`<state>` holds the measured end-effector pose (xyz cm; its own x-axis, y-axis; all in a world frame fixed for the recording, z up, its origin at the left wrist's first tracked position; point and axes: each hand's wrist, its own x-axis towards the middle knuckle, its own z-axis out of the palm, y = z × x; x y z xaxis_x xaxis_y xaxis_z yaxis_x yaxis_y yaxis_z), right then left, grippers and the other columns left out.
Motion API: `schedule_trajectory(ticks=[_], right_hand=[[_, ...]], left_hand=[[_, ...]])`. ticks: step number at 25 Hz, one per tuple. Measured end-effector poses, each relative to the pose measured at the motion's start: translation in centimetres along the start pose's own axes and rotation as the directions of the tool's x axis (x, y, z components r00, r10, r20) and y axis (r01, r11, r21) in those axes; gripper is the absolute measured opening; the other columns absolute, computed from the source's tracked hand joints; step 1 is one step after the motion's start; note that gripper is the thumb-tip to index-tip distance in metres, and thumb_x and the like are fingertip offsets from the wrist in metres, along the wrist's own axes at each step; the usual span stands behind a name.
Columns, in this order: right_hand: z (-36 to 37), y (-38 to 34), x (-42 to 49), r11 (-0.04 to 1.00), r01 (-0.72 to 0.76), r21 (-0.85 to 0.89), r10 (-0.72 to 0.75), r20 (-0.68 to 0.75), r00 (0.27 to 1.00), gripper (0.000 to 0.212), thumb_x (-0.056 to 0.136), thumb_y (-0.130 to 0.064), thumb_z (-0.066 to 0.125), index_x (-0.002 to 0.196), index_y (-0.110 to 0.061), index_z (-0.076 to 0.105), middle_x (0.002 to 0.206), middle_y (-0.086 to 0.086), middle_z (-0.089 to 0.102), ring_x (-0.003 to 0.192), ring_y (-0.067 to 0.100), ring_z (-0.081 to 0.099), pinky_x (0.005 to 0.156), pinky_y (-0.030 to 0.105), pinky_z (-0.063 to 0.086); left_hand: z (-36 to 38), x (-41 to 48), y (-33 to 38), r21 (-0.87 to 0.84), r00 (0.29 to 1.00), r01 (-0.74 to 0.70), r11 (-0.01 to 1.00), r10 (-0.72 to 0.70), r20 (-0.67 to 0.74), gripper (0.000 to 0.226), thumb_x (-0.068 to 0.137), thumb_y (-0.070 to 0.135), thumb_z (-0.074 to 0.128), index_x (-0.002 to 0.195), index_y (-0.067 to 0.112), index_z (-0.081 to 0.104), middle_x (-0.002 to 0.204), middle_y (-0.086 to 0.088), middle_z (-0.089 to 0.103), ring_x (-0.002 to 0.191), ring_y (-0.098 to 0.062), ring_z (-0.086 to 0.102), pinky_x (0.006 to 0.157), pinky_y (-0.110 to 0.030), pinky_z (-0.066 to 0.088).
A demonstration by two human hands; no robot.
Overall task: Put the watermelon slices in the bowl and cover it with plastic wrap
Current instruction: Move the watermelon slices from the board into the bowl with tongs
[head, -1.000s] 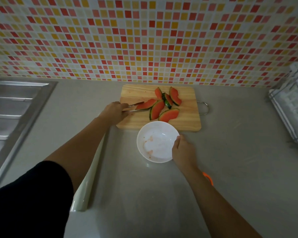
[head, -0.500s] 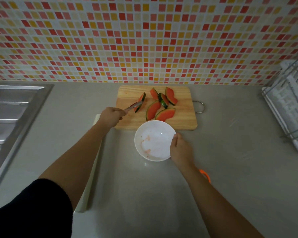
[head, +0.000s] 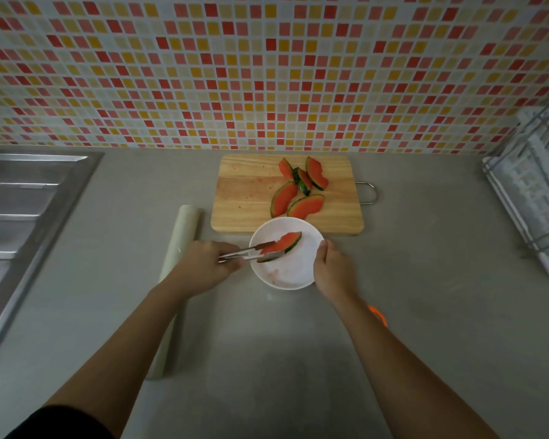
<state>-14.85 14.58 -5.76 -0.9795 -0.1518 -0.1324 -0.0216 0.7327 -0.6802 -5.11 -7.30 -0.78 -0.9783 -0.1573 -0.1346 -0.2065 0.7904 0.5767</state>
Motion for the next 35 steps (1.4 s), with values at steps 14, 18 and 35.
schedule_trajectory(ticks=[14,18,35], right_hand=[[0.3,0.0,0.0,0.999,0.008,-0.036,-0.009,-0.022,1.0,0.037,0.098,-0.025,0.027,0.099,-0.003,0.056,0.097,0.023,0.066,0.09,0.04,0.06,0.067,0.033,0.036],[0.4,0.0,0.1,0.999,0.012,-0.047,-0.013,-0.025,1.0,0.037,0.099,-0.023,0.027,0.097,0.0,0.056,0.094,0.023,0.067,0.088,0.038,0.061,0.068,0.035,0.042],[0.6,0.2,0.2,0.997,0.03,-0.072,-0.034,-0.054,0.998,0.036,0.098,-0.023,0.028,0.095,-0.002,0.057,0.088,0.019,0.067,0.08,0.034,0.062,0.063,0.031,0.038]], left_hand=[[-3.2,10.3,2.0,-0.189,0.958,0.281,0.941,-0.287,-0.006,0.022,0.081,0.036,0.067,0.091,0.018,0.076,0.072,0.008,0.061,0.078,-0.016,0.056,0.074,-0.03,0.039],[-2.5,14.5,3.4,0.061,0.974,0.166,0.984,-0.173,0.145,0.03,0.081,0.037,0.065,0.099,0.015,0.075,0.091,-0.003,0.063,0.089,-0.02,0.053,0.074,-0.031,0.038],[0.2,16.3,2.4,-0.374,0.829,0.547,0.749,-0.424,0.364,0.012,0.077,0.016,0.07,0.072,0.008,0.062,0.057,-0.002,0.048,0.037,-0.01,0.026,0.035,-0.019,0.02]])
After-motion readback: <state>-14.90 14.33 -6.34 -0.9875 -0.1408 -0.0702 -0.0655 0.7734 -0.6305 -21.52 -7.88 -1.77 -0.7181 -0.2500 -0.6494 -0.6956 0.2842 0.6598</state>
